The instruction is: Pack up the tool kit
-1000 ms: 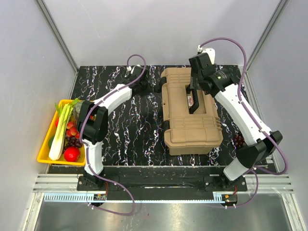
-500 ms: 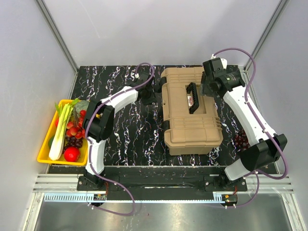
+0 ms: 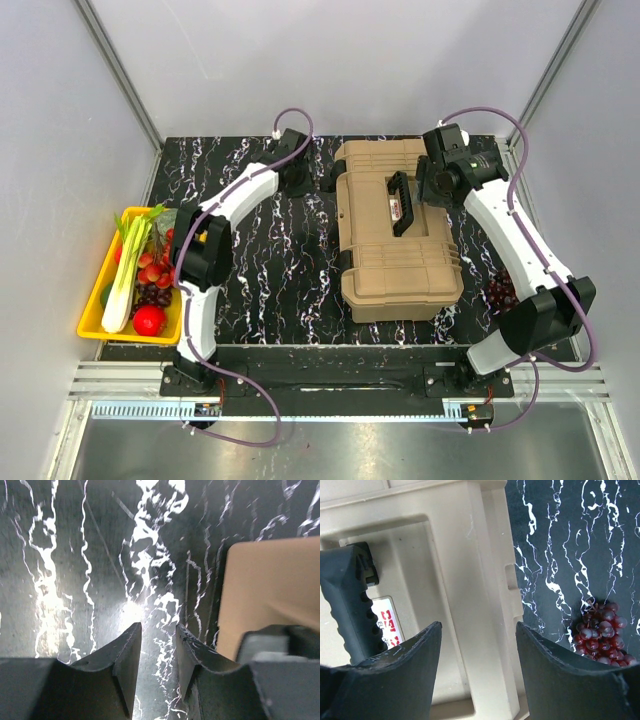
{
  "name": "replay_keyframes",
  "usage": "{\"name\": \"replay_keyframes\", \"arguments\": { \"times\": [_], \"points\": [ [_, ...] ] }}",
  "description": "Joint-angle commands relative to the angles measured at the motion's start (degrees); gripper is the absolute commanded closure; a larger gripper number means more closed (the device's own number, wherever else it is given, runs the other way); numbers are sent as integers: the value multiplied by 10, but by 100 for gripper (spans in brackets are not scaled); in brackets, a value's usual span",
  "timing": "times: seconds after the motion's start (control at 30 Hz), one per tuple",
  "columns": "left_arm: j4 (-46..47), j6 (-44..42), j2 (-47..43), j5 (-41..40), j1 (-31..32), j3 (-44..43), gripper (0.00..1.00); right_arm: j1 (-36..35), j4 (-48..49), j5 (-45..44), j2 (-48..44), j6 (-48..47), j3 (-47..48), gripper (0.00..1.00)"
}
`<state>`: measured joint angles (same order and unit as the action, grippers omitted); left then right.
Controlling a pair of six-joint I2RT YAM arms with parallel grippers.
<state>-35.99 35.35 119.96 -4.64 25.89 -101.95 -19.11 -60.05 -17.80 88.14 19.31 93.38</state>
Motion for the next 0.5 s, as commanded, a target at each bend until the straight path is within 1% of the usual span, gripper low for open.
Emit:
{"name": "replay_keyframes", "arguments": {
  "times": [0.0,0.2,0.47],
  "points": [
    [-18,-40,19,-10,0,-81,62,4,-13,18,0,-6,-7,34],
    [-55,-38,66,-2,0,-146,62,5,-12,30,8,-6,-15,35],
    [-37,-48,79,13,12,-155,64,5,-4,41,17,-2,-34,36]
  ]
}}
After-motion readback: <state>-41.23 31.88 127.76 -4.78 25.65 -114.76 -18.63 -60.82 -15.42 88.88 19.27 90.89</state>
